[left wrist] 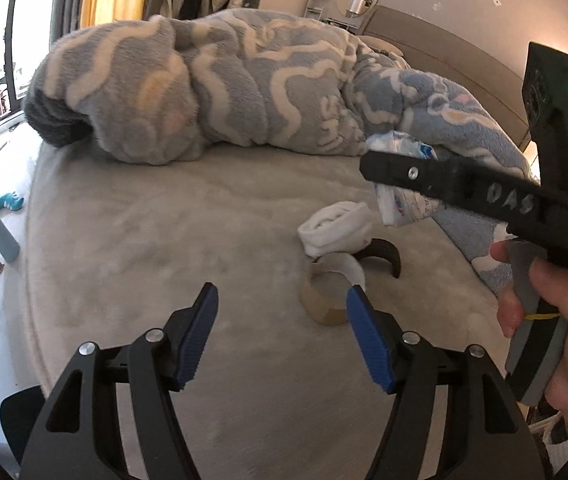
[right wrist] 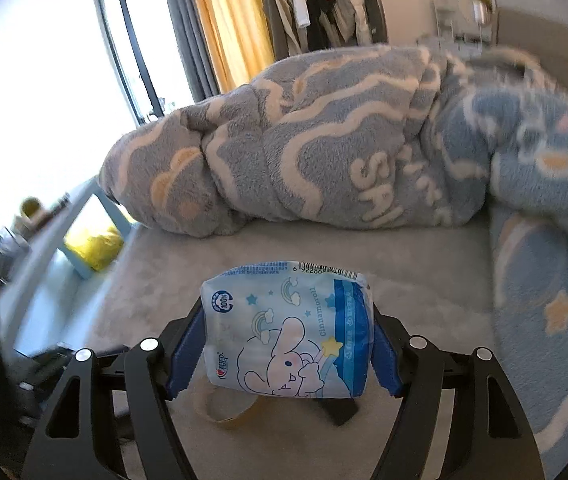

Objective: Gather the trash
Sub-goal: 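Grasp the brown tape core by its rim with the left tool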

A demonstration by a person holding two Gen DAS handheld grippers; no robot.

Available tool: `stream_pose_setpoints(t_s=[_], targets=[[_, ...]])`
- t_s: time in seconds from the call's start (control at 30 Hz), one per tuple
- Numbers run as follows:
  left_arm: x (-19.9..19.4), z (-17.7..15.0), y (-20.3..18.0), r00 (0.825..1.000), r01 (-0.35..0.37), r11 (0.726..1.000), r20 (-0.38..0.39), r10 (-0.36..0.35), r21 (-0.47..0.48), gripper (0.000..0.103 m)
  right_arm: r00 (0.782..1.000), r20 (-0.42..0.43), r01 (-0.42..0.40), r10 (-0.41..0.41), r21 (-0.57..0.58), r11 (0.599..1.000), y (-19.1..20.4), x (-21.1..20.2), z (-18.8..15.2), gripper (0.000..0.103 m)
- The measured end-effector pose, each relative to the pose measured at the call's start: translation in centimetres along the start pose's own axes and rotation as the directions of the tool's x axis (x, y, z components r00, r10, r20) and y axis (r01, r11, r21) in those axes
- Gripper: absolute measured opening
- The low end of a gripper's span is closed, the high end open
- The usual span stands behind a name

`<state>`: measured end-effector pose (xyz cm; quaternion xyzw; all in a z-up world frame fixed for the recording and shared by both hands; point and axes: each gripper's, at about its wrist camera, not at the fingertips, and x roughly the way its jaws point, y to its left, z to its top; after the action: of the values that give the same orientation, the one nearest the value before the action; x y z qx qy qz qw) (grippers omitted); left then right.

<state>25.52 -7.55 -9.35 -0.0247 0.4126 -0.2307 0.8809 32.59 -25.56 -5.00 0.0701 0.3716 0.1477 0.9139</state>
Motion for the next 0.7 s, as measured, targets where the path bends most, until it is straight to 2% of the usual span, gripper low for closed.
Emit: stream_pose_setpoints(t_s=[0.07,0.23,0.5,0.63,0.7], targets=[[0.8,-0.1,-0.6,1.000,0.006,1.000,-0.013,-0.006,0.006,0.068,0.999,-0.011,-0.035,0.036,0.047,0.998,-0.8,0.1,-0.2,0.072],[2.7,-0.3,-2.0,0.999,0.006,1.000,-0.034,-0.005,0.022,0.067,1.000,-0.006,-0.026,0.027,0.039,0.999,-1.4,-0.3,-0.1,0.072],[4.4,0.3,-3.2,0.999,-0.010,0.999,-0.042,0.012,0.036,0.059,0.999,-0.017,-0.051,0.052,0.055,0.997,-2.5,-0.6,-0.3,0.072],[5.4,0.3,-3.7,0.998,-0.037,0.998,-0.053,0.040,0.055,0.047,0.998,-0.022,-0.066,0.067,0.068,0.996,-3.1,-0.9,-0.3,0.072],[5.8,0.3,-4.0,0.997,-0.056,0.996,-0.056,0.060,0.064,0.048,0.997,-0.024,-0.069,0.071,0.075,0.995,-3.4,-1.0,-0.3,0.072]])
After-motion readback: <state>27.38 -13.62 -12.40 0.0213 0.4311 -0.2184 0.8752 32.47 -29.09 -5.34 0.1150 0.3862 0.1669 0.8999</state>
